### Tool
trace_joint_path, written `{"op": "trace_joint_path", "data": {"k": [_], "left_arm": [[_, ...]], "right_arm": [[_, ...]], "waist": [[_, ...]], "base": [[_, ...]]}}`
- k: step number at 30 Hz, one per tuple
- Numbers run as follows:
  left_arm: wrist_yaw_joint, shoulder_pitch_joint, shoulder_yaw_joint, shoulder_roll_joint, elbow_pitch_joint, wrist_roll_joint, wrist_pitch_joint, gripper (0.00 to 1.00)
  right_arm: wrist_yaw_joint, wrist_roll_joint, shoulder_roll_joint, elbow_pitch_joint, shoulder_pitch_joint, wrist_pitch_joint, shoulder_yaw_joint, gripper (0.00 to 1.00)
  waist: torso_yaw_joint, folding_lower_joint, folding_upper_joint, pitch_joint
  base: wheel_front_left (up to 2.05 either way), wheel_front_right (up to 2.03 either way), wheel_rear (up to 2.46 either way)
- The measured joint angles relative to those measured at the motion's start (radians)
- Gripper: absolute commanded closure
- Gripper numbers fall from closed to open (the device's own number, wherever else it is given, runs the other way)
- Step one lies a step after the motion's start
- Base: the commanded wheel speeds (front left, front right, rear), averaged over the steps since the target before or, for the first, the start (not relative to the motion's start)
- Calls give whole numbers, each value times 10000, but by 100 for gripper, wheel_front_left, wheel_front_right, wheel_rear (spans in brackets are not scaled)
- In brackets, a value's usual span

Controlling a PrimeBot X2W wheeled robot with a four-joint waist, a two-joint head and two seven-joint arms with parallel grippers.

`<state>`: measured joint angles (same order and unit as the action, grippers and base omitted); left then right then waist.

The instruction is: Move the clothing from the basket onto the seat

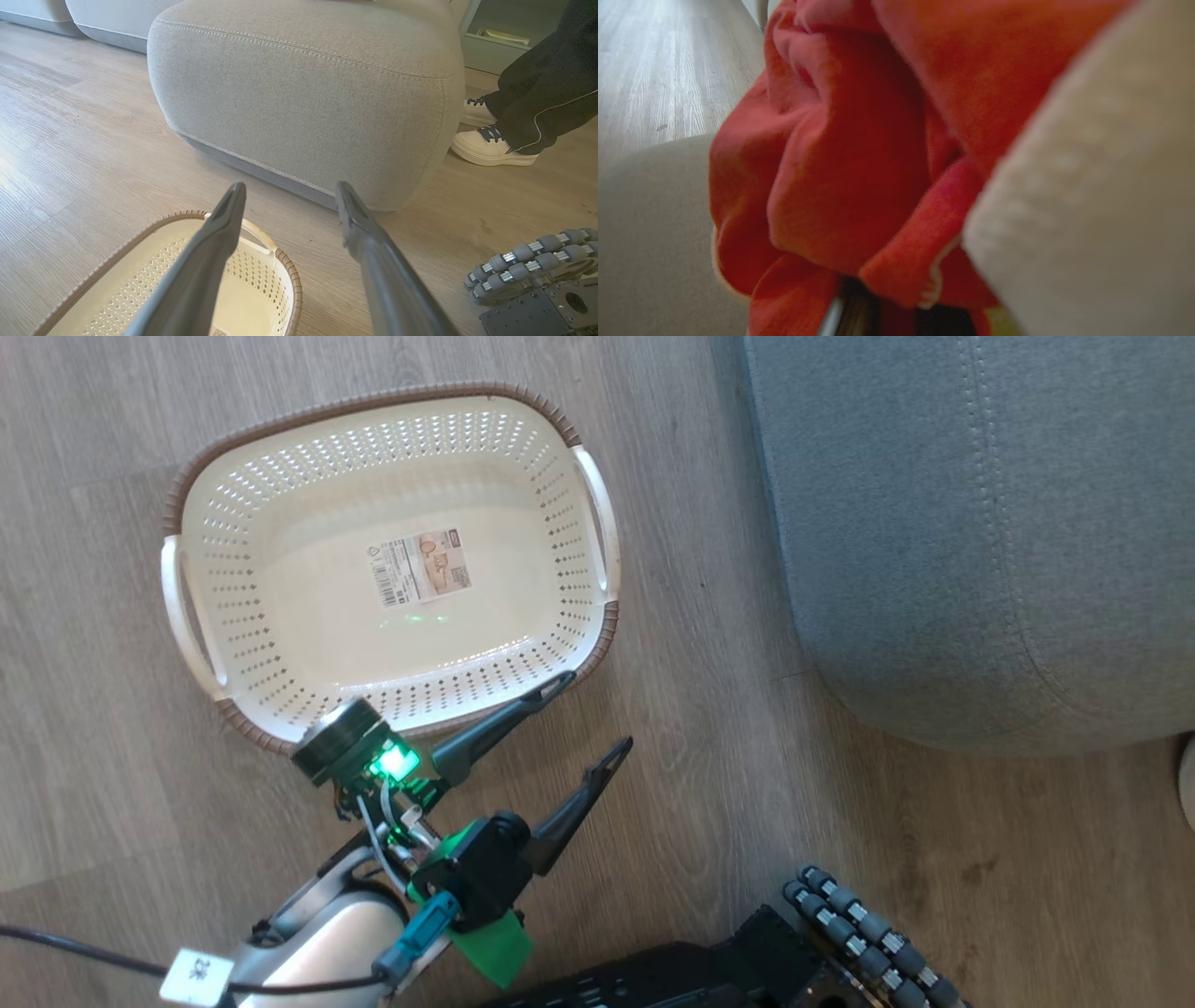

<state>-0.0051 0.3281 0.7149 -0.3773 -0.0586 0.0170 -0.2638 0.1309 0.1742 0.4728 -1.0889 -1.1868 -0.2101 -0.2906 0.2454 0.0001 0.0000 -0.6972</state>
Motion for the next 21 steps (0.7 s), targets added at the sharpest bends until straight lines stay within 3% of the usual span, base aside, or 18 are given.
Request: {"op": "trace_joint_path", "data": {"k": [8, 17, 18, 19, 20, 21], "left_arm": [[84, 95, 56, -4, 36, -84, 0, 0], [94, 213, 127, -4, 42, -86, 0, 0], [94, 212, 132, -2, 58, -94, 0, 0], [94, 212, 142, -2, 92, -140, 0, 0], [94, 212, 153, 0, 117, -186, 0, 0], [94, 212, 159, 8, 130, -188, 0, 0]], "right_arm": [[0, 2, -82, -1126, -584, 1058, 328, 100], [0, 115, -226, -1453, -748, 1223, 729, 100], [0, 105, -215, -1492, -748, 1220, 752, 70], [0, 77, -205, -1517, -748, 1189, 788, 52], [0, 38, -201, -1538, -747, 1099, 825, 18], [0, 12, -201, -1574, -747, 1024, 848, 0]], "waist": [[-139, 0, 0, -98], [-87, 0, 0, -85], [-88, 0, 0, -68], [-87, 0, 0, -43], [-87, 0, 0, -10], [-83, 0, 0, 29]], "base": [[0, 0, 0], [0, 0, 0], [0, 0, 0], [0, 0, 0], [0, 0, 0], [0, 0, 0]]}}
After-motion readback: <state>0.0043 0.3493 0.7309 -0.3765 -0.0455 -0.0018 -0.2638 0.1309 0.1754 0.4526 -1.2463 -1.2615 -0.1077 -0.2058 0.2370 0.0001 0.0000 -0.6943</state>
